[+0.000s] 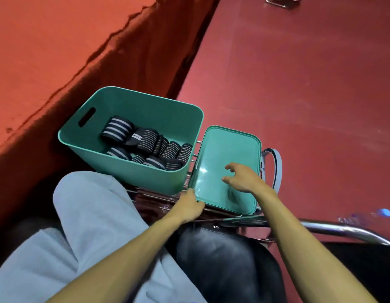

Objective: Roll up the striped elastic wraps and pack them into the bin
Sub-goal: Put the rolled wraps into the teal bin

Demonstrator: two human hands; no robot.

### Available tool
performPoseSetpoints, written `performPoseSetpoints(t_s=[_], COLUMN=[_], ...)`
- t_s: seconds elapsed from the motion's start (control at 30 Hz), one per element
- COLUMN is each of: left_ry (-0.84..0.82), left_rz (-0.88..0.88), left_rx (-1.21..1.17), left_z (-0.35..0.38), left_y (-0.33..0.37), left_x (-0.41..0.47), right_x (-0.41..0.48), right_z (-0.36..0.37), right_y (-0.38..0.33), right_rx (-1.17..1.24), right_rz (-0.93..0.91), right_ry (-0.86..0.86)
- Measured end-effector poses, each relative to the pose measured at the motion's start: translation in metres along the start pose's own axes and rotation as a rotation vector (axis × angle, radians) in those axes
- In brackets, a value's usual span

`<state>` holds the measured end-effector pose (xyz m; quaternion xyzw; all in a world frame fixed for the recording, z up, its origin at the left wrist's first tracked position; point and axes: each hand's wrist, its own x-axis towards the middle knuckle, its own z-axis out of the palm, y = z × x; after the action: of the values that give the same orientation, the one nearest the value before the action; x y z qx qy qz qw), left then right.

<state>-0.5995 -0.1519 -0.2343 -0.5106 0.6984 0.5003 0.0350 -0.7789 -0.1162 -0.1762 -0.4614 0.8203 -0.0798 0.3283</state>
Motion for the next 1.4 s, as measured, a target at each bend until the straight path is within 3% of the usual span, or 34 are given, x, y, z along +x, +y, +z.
performPoseSetpoints(t_s=[0.13, 0.27, 0.53, 0.67, 0.8, 1.0, 1.13, 1.27, 1.4], left_ry=[0.026, 0.204, 0.166, 0.194, 0.202, 0.164, 0.358, 0.62, 0.725], left_rz=[-0.324, -0.307, -0.099, 0.119, 0.364, 0.691, 0.677, 0.46, 0.238], left_rx=[-0.769, -1.058, -1.043, -0.927, -0.81, -0.644, -0.598, -0.564, -0.688], left_z=[0.015, 0.024, 0.019, -0.002, -0.034, -0.106, -0.162, -0.211, -0.251], left_y=[0.004, 0.008, 0.065, 0.109, 0.146, 0.201, 0.182, 0.125, 0.062], left_x=[0.016, 0.028, 0.015, -0.005, -0.021, -0.065, -0.079, -0.076, -0.079], right_x=[0.002, -0.005, -0.024, -0.03, -0.038, -0.059, -0.059, -0.047, -0.018], right_z=[0.007, 0.015, 0.003, -0.007, -0.028, -0.08, -0.095, -0.097, -0.087], right_y=[0.005, 0.011, 0.019, 0.014, -0.004, -0.061, -0.109, -0.157, -0.184], right_rx=[-0.038, -0.08, -0.146, -0.142, -0.113, 0.24, 0.433, 0.996, 1.408], right_rz=[0.012, 0.019, -0.033, -0.073, -0.152, -0.33, -0.603, -0.514, -0.396], right_ry=[-0.114, -0.193, -0.038, 0.255, 0.383, 0.914, 1.051, 1.042, 0.896])
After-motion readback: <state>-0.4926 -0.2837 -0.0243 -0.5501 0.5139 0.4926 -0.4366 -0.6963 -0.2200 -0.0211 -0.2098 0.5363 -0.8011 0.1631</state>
